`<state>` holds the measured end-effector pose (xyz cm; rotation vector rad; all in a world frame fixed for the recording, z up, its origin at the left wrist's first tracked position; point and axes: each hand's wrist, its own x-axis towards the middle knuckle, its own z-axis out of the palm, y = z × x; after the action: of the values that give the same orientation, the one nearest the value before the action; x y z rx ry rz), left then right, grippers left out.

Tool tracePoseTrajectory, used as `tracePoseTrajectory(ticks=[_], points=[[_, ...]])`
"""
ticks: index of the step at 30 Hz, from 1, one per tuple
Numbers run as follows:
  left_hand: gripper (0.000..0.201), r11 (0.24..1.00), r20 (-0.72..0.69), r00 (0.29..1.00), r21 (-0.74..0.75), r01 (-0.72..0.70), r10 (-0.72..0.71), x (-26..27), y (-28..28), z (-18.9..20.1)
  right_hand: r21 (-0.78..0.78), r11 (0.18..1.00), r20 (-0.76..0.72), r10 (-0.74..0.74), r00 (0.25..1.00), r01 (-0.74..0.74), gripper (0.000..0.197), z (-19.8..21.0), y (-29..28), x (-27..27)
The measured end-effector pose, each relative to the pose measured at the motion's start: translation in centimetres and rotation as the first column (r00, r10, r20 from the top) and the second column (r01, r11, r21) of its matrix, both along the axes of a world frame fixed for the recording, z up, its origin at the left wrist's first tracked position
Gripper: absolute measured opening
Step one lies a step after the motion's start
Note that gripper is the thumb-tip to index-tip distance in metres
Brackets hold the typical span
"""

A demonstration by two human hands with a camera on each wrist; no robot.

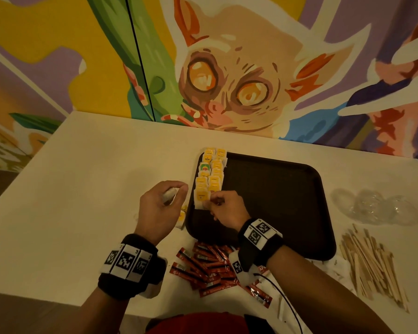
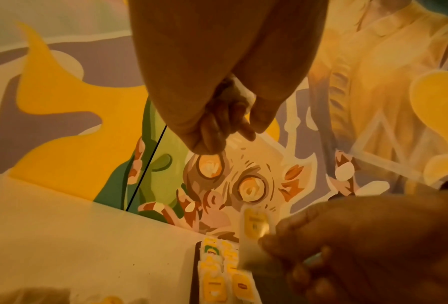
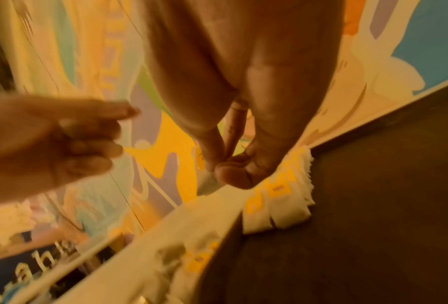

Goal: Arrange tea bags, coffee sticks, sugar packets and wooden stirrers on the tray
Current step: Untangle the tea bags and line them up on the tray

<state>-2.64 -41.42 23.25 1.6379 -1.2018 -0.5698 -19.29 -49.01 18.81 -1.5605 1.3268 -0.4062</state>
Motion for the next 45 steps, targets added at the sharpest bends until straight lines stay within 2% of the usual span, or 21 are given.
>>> tracePoseTrajectory(ticks=[3, 6, 12, 16, 22, 26, 29, 33, 36, 38, 42, 45], points=[[0.006, 0.999, -0.002, 1.000, 0.043, -0.014, 0.014, 0.2, 0.3, -0.4, 0.044, 0.999, -0.145, 0.020, 0.989, -0.013, 0.025, -2.0, -1.2, 0.8], [0.007, 0.996, -0.010, 1.000, 0.086, -0.028, 0.029, 0.6, 0.6, -0.9, 0.055, 0.998, -0.295, 0.043, 0.954, -0.028, 0.027, -3.5, -1.8, 1.8], [0.008, 0.991, -0.025, 1.000, 0.135, 0.018, -0.014, 1.1, 0.9, -1.4, 0.058, 0.998, -0.418, 0.013, 0.908, 0.012, 0.027, -4.5, -2.3, 3.0], [0.014, 0.984, -0.061, 0.996, 0.160, 0.075, -0.066, 0.8, 1.0, -1.7, 0.036, 0.999, -0.467, -0.015, 0.884, 0.036, 0.032, -4.6, -2.3, 3.1], [0.029, 0.965, -0.135, 0.983, 0.215, 0.153, -0.126, 0.5, 1.1, -1.9, 0.003, 0.999, -0.464, -0.046, 0.885, 0.054, 0.023, -4.4, -2.1, 3.5], [0.033, 0.964, -0.145, 0.978, 0.194, 0.180, -0.154, 0.5, 1.0, -2.0, -0.040, 0.998, -0.451, -0.060, 0.891, 0.048, 0.023, -4.0, -1.8, 2.6], [0.039, 0.957, -0.117, 0.976, 0.204, 0.205, -0.184, 0.7, 0.9, -2.1, -0.068, 0.993, -0.372, -0.120, 0.921, 0.101, 0.030, -3.4, -1.4, 2.1], [0.047, 0.940, -0.079, 0.962, 0.204, 0.272, -0.261, 0.6, 0.6, -1.9, -0.137, 0.985, -0.057, -0.114, 0.992, 0.105, 0.023, -1.0, -0.2, 1.6], [0.048, 0.919, -0.073, 0.941, 0.204, 0.337, -0.329, 0.3, 0.5, -1.6, -0.174, 0.981, 0.173, -0.058, 0.983, 0.088, 0.015, 1.4, 1.4, 1.4], [0.061, 0.897, -0.083, 0.922, 0.213, 0.388, -0.379, 0.1, 0.5, -1.4, -0.152, 0.987, 0.266, -0.002, 0.964, 0.044, 0.013, 2.6, 2.5, 1.3], [0.083, 0.865, -0.097, 0.903, 0.258, 0.430, -0.419, -0.1, 0.3, -1.5, -0.097, 0.994, 0.320, 0.083, 0.944, -0.054, 0.025, 3.2, 3.8, 1.4], [0.090, 0.851, -0.099, 0.895, 0.280, 0.444, -0.434, 0.0, 0.4, -1.5, -0.079, 0.997, 0.310, 0.042, 0.950, -0.018, 0.024, 3.1, 3.9, 1.4]])
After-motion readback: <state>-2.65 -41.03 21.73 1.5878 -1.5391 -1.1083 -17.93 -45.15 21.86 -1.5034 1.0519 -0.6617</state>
